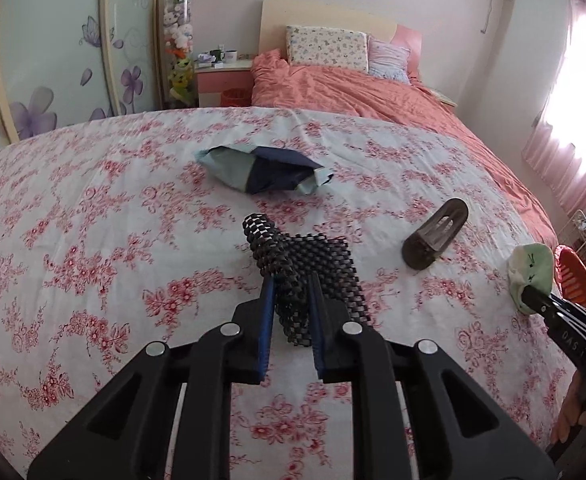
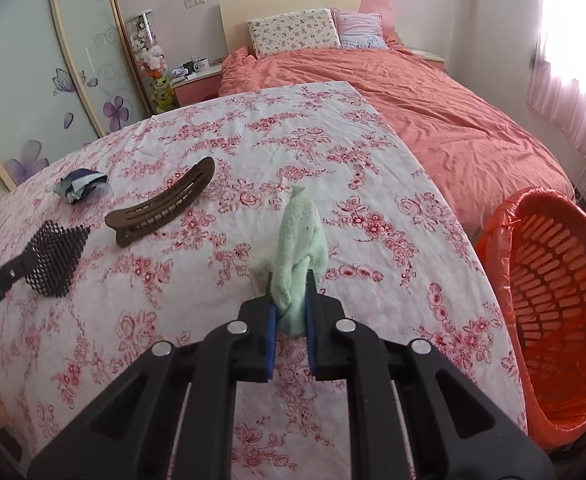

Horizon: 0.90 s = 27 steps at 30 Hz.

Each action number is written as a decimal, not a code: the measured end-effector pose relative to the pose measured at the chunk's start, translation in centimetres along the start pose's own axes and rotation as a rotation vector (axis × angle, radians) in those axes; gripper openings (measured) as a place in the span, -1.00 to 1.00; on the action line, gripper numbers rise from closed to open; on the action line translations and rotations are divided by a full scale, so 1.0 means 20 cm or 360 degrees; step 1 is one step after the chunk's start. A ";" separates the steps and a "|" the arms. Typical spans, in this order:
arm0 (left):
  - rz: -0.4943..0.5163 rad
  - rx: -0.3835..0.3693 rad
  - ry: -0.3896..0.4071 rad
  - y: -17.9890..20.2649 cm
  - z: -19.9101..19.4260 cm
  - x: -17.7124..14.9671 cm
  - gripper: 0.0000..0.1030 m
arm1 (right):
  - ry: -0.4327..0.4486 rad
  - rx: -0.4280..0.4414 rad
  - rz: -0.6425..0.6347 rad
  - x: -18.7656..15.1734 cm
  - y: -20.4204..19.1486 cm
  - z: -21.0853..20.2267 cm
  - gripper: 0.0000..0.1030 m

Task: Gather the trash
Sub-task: 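Lift the black mat with the left gripper while the right lifts the green cloth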

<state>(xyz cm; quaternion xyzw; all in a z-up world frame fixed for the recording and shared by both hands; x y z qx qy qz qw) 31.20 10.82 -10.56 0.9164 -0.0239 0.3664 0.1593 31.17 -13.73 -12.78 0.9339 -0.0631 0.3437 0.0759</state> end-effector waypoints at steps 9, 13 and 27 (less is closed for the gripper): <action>0.0040 0.0035 -0.0055 0.06 0.10 0.01 -0.56 | -0.0041 0.0055 0.0067 -0.01 0.03 0.02 -0.70; 0.0045 0.0056 -0.0062 0.07 0.12 0.00 -0.56 | -0.0042 0.0054 0.0068 -0.01 0.03 0.03 -0.70; -0.0037 0.0057 -0.0074 -0.01 0.11 -0.05 -0.17 | -0.0047 0.0064 0.0073 -0.01 0.03 0.03 -0.68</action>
Point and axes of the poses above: each gripper's, at about its wrist camera, not at the fingertips, and z roughly the way its jaws point, y to its right, x to its top, the point moved 7 cm from there along z, roughly the way its jaws point, and after that the axes turned 14 degrees about -x, right-handed, at the moved point
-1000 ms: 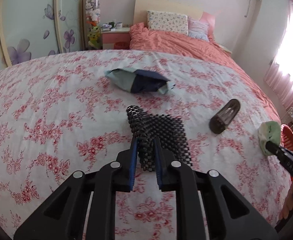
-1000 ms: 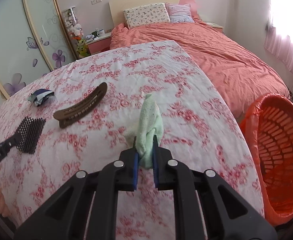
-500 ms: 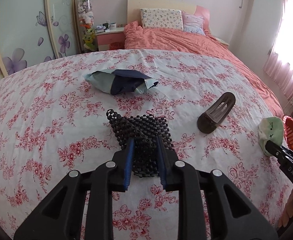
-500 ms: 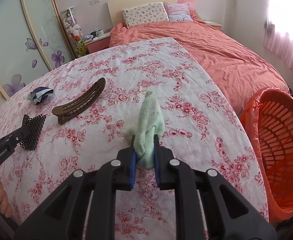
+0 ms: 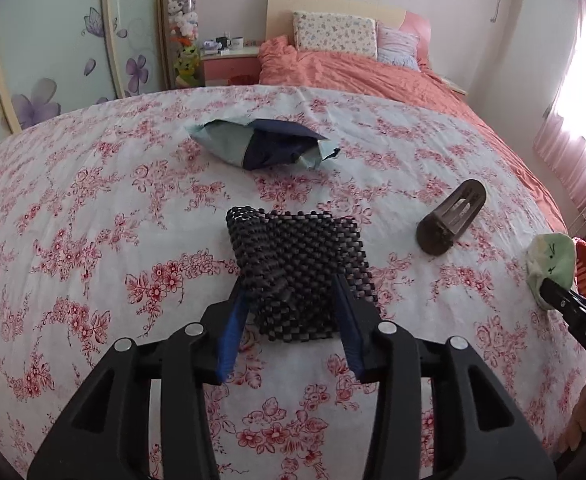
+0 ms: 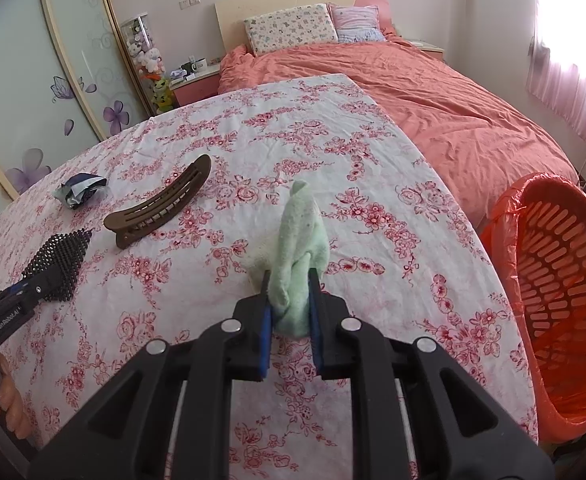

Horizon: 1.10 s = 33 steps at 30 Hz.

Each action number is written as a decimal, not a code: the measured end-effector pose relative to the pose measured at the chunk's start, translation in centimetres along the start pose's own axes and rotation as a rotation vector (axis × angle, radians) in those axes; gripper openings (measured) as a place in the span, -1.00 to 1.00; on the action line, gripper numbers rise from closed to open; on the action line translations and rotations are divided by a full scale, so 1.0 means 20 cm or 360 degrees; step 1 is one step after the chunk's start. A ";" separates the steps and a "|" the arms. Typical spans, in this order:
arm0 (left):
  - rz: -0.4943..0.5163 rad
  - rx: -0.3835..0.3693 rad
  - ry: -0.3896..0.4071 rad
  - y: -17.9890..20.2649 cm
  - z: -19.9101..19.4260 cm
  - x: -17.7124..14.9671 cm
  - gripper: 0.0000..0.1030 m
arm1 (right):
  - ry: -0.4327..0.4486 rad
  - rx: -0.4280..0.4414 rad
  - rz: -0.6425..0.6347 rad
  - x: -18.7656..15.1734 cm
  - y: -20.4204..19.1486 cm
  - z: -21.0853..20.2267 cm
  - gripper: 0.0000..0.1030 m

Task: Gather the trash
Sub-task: 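Lift the black mat with the left gripper while the right lifts the green cloth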

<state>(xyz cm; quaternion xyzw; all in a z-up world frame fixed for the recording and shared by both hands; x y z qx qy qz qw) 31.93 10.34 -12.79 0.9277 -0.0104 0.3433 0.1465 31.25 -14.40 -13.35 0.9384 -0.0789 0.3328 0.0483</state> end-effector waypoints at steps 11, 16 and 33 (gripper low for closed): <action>0.0031 0.0009 0.0010 0.02 0.00 0.00 -0.75 | 0.0000 0.0011 0.0008 0.00 0.00 0.00 -0.68; 0.0048 -0.0031 0.0018 0.04 -0.04 0.01 -0.87 | 0.0019 0.0008 -0.0004 0.00 0.00 -0.03 -0.75; 0.0155 -0.0076 0.0146 0.23 -0.27 0.10 -0.88 | 0.0148 0.0078 0.0110 0.04 0.12 -0.37 -0.75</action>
Point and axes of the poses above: each gripper's, at about its wrist camera, not at the fingertips, and z roughly the way its jaws point, y to its right, x to its top, the point moved 7 cm from there along z, roughly the way its jaws point, and after that the axes turned 14 degrees about -x, right-handed, at the moved point
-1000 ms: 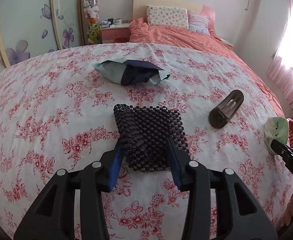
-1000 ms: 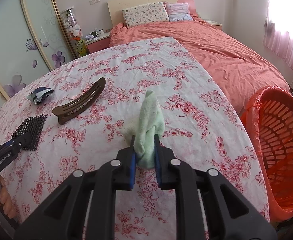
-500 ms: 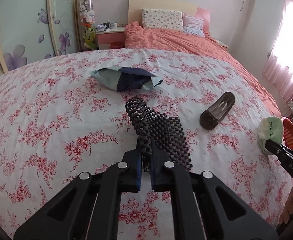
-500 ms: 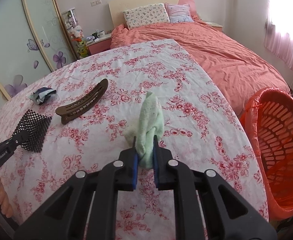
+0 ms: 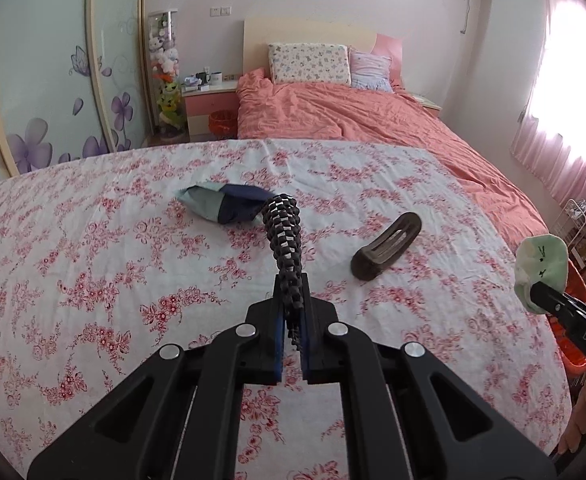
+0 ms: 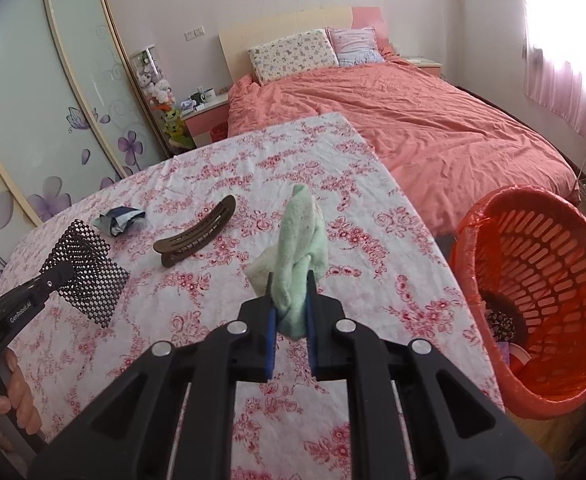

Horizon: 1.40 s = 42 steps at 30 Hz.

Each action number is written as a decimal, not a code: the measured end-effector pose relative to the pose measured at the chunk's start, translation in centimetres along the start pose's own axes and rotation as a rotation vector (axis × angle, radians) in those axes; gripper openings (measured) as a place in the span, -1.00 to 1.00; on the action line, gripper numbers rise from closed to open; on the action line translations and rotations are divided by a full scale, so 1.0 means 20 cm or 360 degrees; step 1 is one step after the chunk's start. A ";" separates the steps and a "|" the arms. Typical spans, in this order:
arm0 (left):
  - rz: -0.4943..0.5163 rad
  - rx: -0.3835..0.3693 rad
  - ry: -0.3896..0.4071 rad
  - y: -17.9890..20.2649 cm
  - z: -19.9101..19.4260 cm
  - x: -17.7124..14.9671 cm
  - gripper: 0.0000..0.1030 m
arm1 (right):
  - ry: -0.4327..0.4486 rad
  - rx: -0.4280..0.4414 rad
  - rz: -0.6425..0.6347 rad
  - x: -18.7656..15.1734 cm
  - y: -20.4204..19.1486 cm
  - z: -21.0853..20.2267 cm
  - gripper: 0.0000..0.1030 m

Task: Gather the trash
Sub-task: 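Lift the black mat with the left gripper while the right lifts the green cloth, then carry mat and cloth over the orange basket and open both grippers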

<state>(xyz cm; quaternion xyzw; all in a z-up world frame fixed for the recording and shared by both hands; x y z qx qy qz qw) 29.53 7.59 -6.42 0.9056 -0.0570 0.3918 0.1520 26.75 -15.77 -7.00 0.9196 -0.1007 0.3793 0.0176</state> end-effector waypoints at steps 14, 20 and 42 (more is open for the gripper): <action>0.0137 -0.0086 0.0072 0.33 -0.11 0.07 -0.88 | 0.0133 -0.0087 0.0099 0.05 0.28 -0.24 -0.75; 0.0219 -0.0179 0.0071 0.56 -0.11 0.07 -0.88 | 0.0196 -0.0179 0.0121 0.06 0.45 -0.30 -0.75; 0.0480 -0.0749 -0.0094 1.59 0.19 -0.03 -0.88 | 0.0224 -0.0466 0.0351 -0.01 1.26 -0.27 -0.75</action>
Point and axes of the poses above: each gripper's, at about its wrist camera, not at the fingertips, and z roughly the way its jaws point, y to its right, x to its top, the point moved 7 cm from there along z, roughly the way its jaws point, and after that the axes turned 14 degrees about -x, right-handed, at the moved point
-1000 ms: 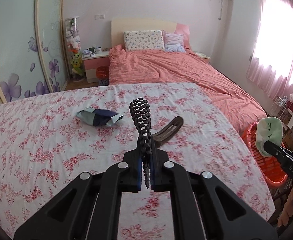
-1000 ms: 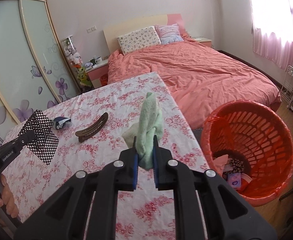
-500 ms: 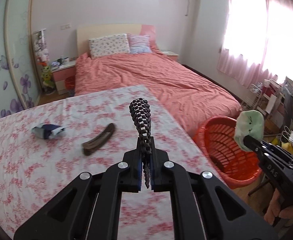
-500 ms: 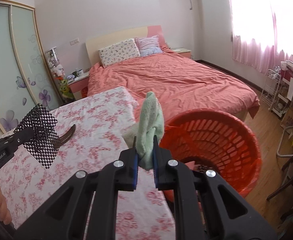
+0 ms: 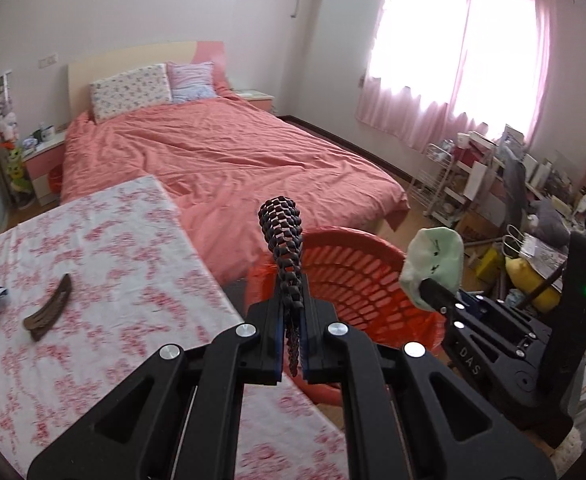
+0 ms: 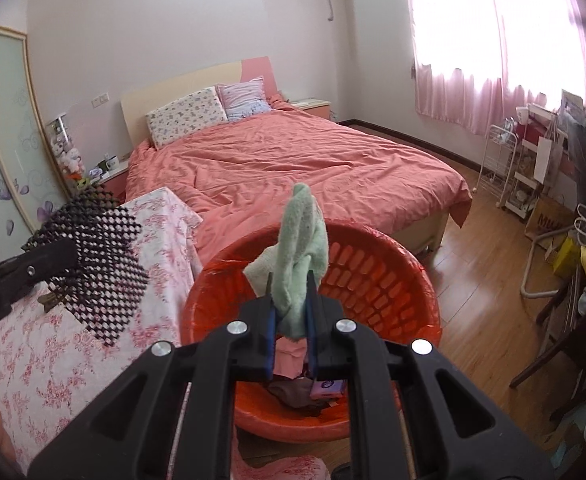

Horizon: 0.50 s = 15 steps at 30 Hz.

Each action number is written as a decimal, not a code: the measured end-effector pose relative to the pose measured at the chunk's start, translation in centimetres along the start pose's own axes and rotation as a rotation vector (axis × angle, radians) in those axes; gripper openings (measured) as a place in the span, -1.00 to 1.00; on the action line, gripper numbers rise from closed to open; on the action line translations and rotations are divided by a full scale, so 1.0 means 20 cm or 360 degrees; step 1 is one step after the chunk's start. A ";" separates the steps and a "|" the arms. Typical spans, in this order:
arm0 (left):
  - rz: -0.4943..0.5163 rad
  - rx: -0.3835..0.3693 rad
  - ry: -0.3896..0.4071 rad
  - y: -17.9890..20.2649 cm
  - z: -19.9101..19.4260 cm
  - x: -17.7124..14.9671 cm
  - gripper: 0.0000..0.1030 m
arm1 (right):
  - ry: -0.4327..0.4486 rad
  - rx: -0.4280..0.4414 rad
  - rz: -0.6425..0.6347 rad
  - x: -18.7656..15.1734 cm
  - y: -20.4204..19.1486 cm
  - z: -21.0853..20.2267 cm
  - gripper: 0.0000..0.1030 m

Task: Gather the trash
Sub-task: 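Carry mat and cloth over the orange basket and open both grippers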

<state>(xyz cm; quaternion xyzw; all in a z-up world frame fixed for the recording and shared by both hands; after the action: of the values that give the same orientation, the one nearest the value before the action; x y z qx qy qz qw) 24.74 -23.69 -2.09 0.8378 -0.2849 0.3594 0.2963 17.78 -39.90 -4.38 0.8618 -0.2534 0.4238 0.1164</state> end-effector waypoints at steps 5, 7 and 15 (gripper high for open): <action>0.0024 -0.0064 -0.0039 0.08 0.14 0.01 -0.88 | -0.0022 0.0009 0.0053 0.02 0.09 0.08 -0.75; 0.0015 -0.0083 -0.0062 0.10 0.19 0.01 -0.88 | -0.0031 0.0014 0.0068 0.03 0.11 0.10 -0.75; -0.0037 0.0001 -0.0147 0.04 0.29 -0.04 -0.01 | -0.0077 0.0054 0.0134 0.04 0.11 0.21 -0.27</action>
<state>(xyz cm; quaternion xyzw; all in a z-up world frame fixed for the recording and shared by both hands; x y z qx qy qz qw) 26.25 -28.04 -5.85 0.8569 -0.2884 0.3169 0.2867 19.87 -43.79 -6.32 0.8622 -0.2850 0.4116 0.0775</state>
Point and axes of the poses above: each gripper's, at about its wrist camera, not at the fingertips, and z roughly the way its jaws point, y to its right, x to its top, the point moved 7 cm from there along z, roughly the way its jaws point, and after that the axes turned 14 degrees about -x, right-handed, at the moved point
